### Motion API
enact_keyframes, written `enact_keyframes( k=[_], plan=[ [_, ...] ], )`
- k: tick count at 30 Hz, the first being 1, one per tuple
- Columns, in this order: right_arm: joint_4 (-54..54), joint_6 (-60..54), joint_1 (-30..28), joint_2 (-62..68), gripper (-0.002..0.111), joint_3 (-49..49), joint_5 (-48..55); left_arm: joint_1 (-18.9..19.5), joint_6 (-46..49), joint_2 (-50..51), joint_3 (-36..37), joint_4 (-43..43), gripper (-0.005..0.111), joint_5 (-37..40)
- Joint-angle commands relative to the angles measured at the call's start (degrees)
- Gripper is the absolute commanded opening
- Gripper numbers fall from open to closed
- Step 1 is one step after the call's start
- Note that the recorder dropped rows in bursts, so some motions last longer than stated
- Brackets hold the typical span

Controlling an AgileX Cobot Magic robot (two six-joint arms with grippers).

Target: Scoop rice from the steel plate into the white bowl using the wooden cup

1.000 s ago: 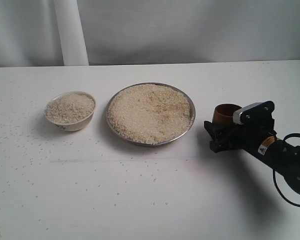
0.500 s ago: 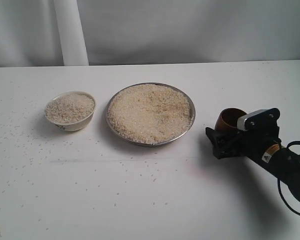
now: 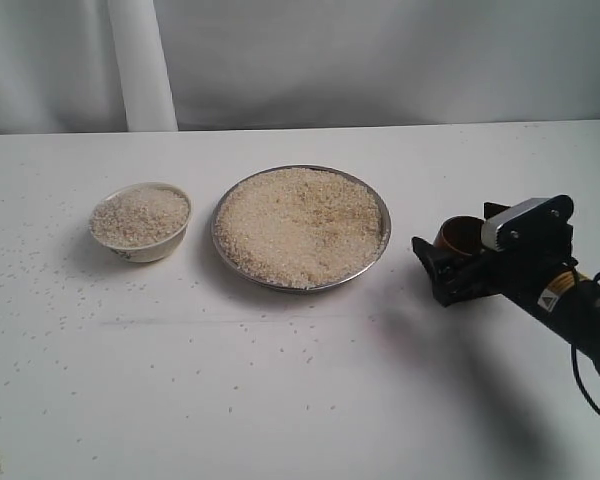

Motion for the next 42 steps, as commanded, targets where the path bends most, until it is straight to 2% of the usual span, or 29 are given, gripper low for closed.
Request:
enact_keyframes(
  k=[1,7,12,15,18,21,25,30,34,37,42],
  plan=[
    [-0.87,-0.47,-0.42,-6.19,0.094,2.94,-0.86,-0.27,-0.19,-0.14,-0.13,-0.09,0.000,-0.43],
    [-6.99,1.37,-0.42,-17.23,0.094,7.47,-0.86,-0.27,-0.19,-0.14,-0.13,-0.09,0.000,-0.43],
    [-7.73,10.32,-0.30,-27.95,0.089,11.12,-0.86,-0.27,-0.19,-0.14,-0.13,-0.09,0.000,-0.43],
    [-10.00,13.27,-0.30,-35.11,0.074,12.75,-0.86,-0.27,-0.19,-0.14,-0.13,-0.09,0.000,-0.43],
    [-15.79,16.20,-0.30,-43.23,0.053,13.42,-0.84,-0.27,-0.19,-0.14,-0.13,-0.09,0.000,-0.43],
    [-19.36,26.23,-0.30,-51.39,0.037,13.42,3.94,-0.27,-0.19,-0.14,-0.13,-0.09,0.000,-0.43],
    [-22.96,37.61,-0.30,-61.50,0.021,13.42,8.86,-0.27,-0.19,-0.14,-0.13,-0.09,0.000,-0.43],
    [-30.55,43.84,-0.30,-73.98,0.001,13.29,16.84,-0.27,-0.19,-0.14,-0.13,-0.09,0.000,-0.43],
    [-35.28,51.94,-0.30,-84.52,0.000,13.18,26.49,-0.27,-0.19,-0.14,-0.13,-0.09,0.000,-0.43],
    [-33.49,56.18,-0.30,-90.96,0.000,13.18,26.91,-0.27,-0.19,-0.14,-0.13,-0.09,0.000,-0.43],
    [-32.76,56.18,-0.30,-96.75,0.000,13.18,26.78,-0.27,-0.19,-0.14,-0.13,-0.09,0.000,-0.43]
  ],
)
